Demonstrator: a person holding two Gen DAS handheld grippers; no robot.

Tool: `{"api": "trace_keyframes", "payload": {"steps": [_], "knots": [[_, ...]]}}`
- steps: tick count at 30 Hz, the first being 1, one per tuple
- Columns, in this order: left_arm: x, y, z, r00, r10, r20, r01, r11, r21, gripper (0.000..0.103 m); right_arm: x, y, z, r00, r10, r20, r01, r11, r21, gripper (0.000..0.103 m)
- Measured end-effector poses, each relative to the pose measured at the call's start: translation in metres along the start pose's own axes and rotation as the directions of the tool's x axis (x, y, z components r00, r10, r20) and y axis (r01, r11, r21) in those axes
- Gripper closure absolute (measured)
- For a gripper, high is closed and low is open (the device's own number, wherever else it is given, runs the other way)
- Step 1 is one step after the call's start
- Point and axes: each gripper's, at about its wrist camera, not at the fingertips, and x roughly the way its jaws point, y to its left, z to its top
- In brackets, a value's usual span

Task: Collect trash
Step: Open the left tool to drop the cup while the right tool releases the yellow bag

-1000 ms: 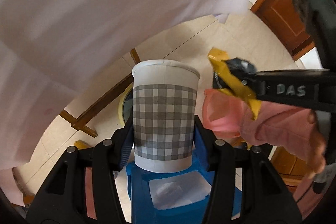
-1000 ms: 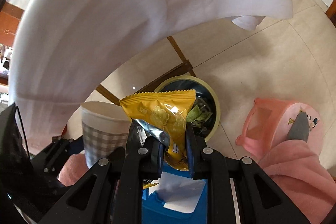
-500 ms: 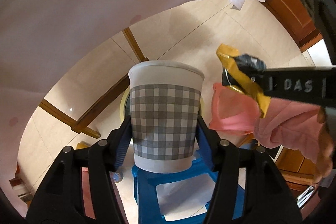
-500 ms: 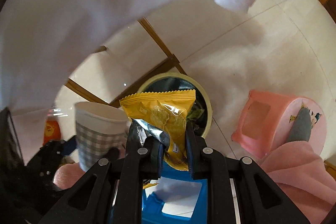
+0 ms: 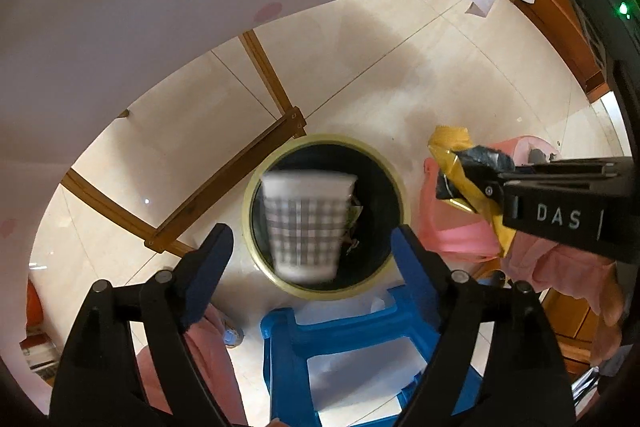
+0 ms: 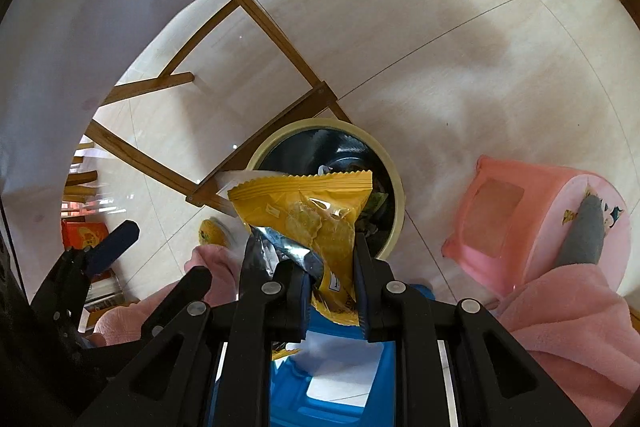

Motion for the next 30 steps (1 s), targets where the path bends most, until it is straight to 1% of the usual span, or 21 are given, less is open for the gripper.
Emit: {"api": "trace_keyframes", "payload": {"steps": [6, 9, 14, 18, 25, 27, 30], "knots": [[-0.001, -0.004, -0.002, 1.0, -0.002, 0.004, 0.002, 1.0, -0.006, 0.023, 0.004, 0.002, 0.001, 1.0, -0.005, -0.01, 0.005, 1.0, -0.008, 0.085], [-0.006, 0.001, -0.006, 1.0, -0.01, 0.004, 0.01, 1.0, -0.009, 0.023, 0.009, 0.004, 0.001, 1.0, -0.005, -0.018, 0.004, 1.0, -0.017, 0.085], [-0.013, 0.008, -0.009, 1.0, 0.006, 0.011, -0.006, 1.0, -0.009, 0.023, 0.014, 0.011, 0.001, 1.0, -0.001, -0.027, 0.0, 1.0, -0.031, 0.084], [-0.018, 0.013, -0.01, 1.0, 0.019, 0.018, -0.018, 1.0, -0.022, 0.023, 0.016, 0.012, 0.001, 0.999, 0.014, -0.031, -0.015, 1.0, -0.026, 0.069], [-0.03, 0.027, -0.01, 1.0, 0.014, 0.023, -0.013, 0.997, -0.075, 0.023, 0.013, 0.017, 0.002, 0.998, 0.051, -0.023, -0.052, 0.999, -0.014, 0.063], [-0.029, 0.029, -0.012, 1.0, 0.013, 0.024, -0.011, 0.997, -0.082, 0.023, 0.012, 0.02, 0.002, 0.998, 0.055, -0.023, -0.056, 0.998, -0.021, 0.058], [-0.027, 0.029, -0.013, 1.0, 0.013, 0.024, -0.01, 0.996, -0.084, 0.023, 0.01, 0.025, 0.001, 0.998, 0.058, -0.015, -0.058, 0.998, -0.03, 0.055]]}}
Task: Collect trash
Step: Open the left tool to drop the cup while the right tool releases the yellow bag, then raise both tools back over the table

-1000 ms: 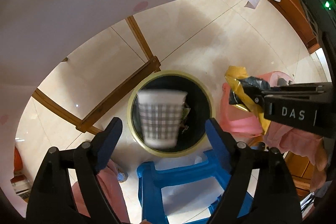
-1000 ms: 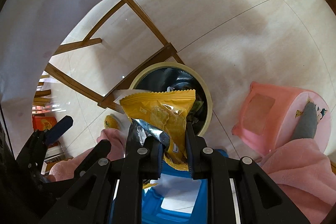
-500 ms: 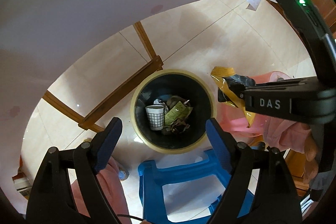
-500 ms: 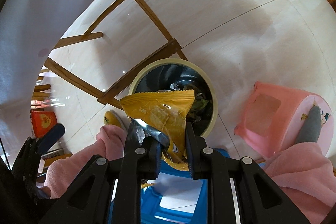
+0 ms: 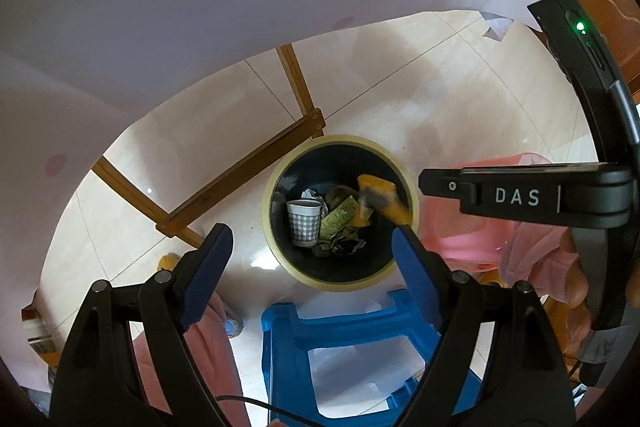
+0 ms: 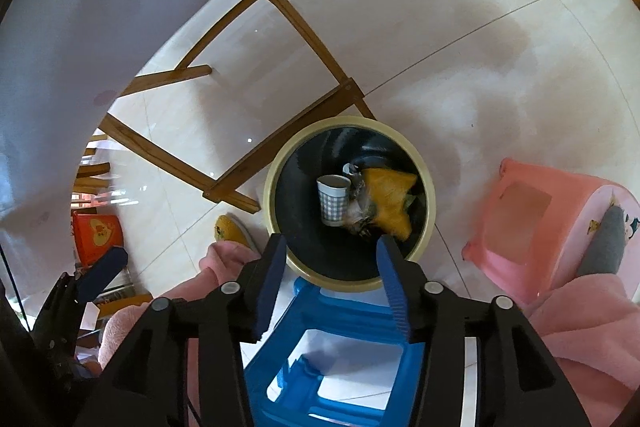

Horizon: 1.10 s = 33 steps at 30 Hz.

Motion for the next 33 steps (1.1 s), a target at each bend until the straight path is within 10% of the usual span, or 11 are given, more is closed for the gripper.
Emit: {"api": "trace_keyframes", "payload": {"steps": [15, 33], "knots": [[-0.025, -0.016, -0.014, 0.999, -0.021, -0.033, 0.024, 0.996, 0.089, 0.023, -0.031, 0.017, -0.012, 0.999, 0.016, 0.041, -0.013, 0.997, -0.074, 0.055], [-0.166, -0.005, -0.021, 0.965, 0.099, 0.242, -0.133, 0.983, 0.128, 0.023, -0.166, 0.056, -0.084, 0.967, 0.081, 0.241, -0.044, 0.987, -0.156, 0.055]]}}
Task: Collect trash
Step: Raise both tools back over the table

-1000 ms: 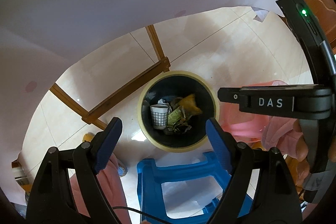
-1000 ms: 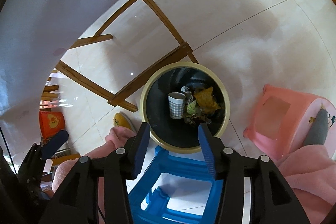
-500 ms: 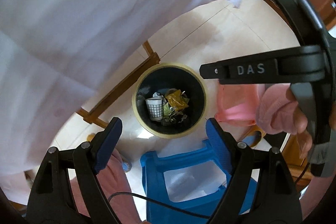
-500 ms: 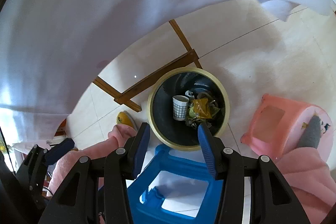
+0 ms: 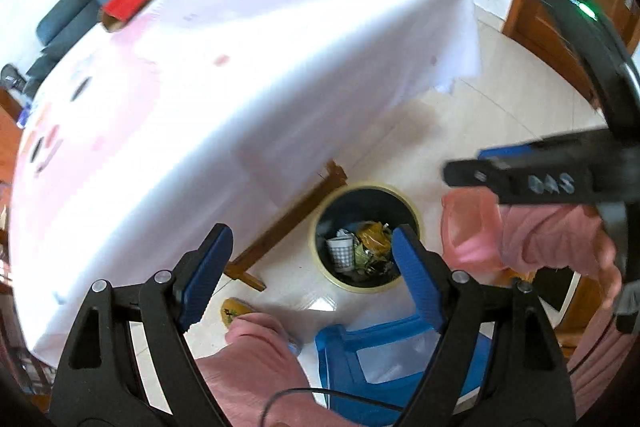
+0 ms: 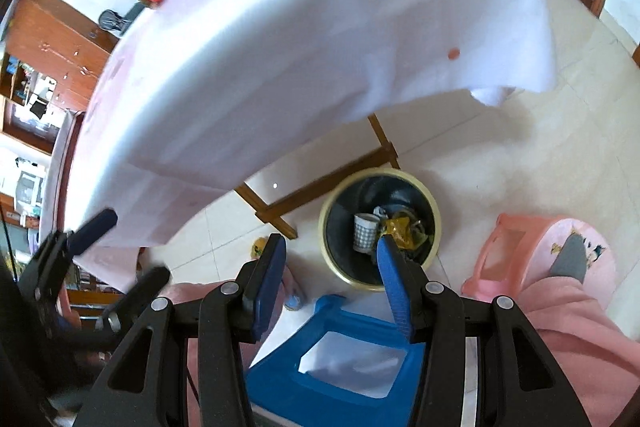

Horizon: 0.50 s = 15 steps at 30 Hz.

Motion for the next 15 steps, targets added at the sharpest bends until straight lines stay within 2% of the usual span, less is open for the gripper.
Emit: {"api": "trace_keyframes", "payload": {"steps": [4, 8, 13, 15], "knots": [[-0.025, 0.024, 0.008, 1.0, 0.014, 0.019, -0.013, 0.997, -0.072, 0.023, -0.034, 0.013, -0.007, 0.999, 0.024, 0.049, -0.024, 1.0, -0.002, 0.055], [-0.054, 0.046, 0.016, 0.997, 0.061, 0.052, -0.055, 0.992, -0.112, 0.023, -0.065, 0.025, -0.009, 0.996, 0.036, 0.081, -0.036, 0.999, -0.005, 0.055], [-0.085, 0.071, 0.027, 0.99, 0.115, 0.087, -0.1, 0.983, -0.155, 0.023, -0.09, 0.046, 0.0, 0.994, 0.034, 0.101, -0.031, 0.999, -0.037, 0.055], [-0.095, 0.084, 0.032, 0.99, 0.108, 0.091, -0.091, 0.98, -0.177, 0.023, -0.097, 0.058, 0.006, 0.993, 0.036, 0.108, -0.03, 0.998, -0.057, 0.055]]}}
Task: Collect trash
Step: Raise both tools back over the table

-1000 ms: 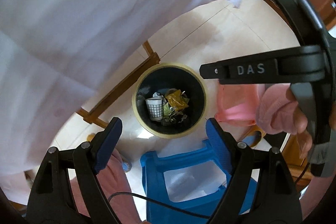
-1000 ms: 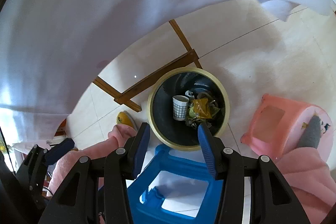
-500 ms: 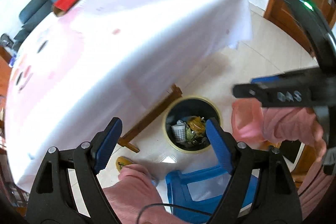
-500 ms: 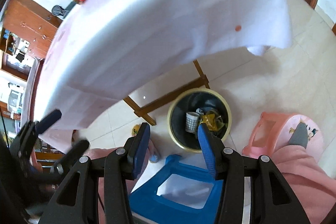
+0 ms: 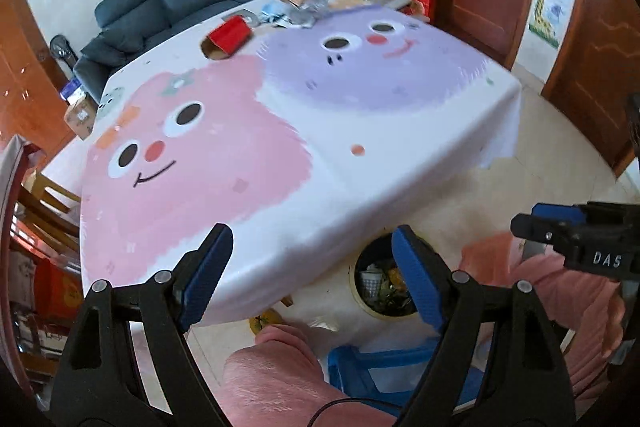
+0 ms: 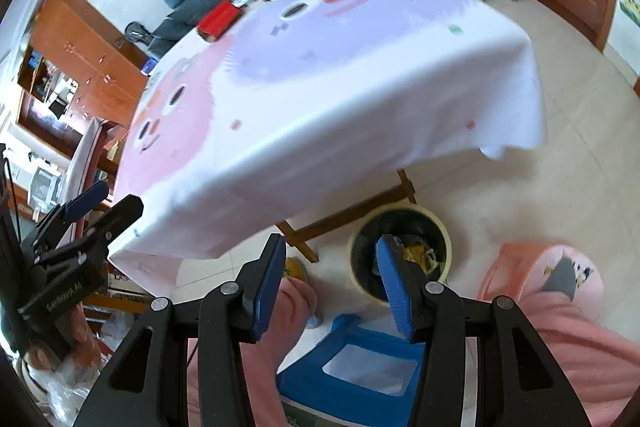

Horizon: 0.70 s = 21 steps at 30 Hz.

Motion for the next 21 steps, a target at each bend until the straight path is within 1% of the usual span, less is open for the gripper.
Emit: {"api": "trace_keyframes", "payload": {"steps": [2, 8, 12, 16, 21], "knots": [[-0.007, 0.014, 0.009, 1.0, -0.001, 0.003, 0.001, 1.0, -0.026, 0.023, -0.007, 0.015, 0.011, 1.0, -0.002, 0.011, 0.002, 1.0, -0.029, 0.055], [-0.015, 0.044, 0.037, 1.0, 0.012, 0.007, -0.011, 0.998, -0.066, 0.023, -0.023, 0.061, 0.047, 0.999, -0.001, 0.036, 0.006, 0.992, -0.127, 0.055], [-0.017, 0.065, 0.057, 0.999, 0.038, 0.02, -0.036, 0.996, -0.078, 0.023, -0.027, 0.088, 0.076, 0.999, -0.006, 0.052, 0.016, 0.981, -0.195, 0.055], [-0.014, 0.087, 0.074, 0.998, 0.052, 0.026, -0.049, 0.994, -0.095, 0.023, -0.017, 0.111, 0.108, 0.998, -0.015, 0.057, 0.028, 0.97, -0.241, 0.055], [0.0, 0.118, 0.098, 0.997, 0.069, 0.017, -0.066, 0.991, -0.116, 0.023, 0.002, 0.133, 0.148, 0.998, -0.025, 0.055, 0.039, 0.961, -0.272, 0.055]]}}
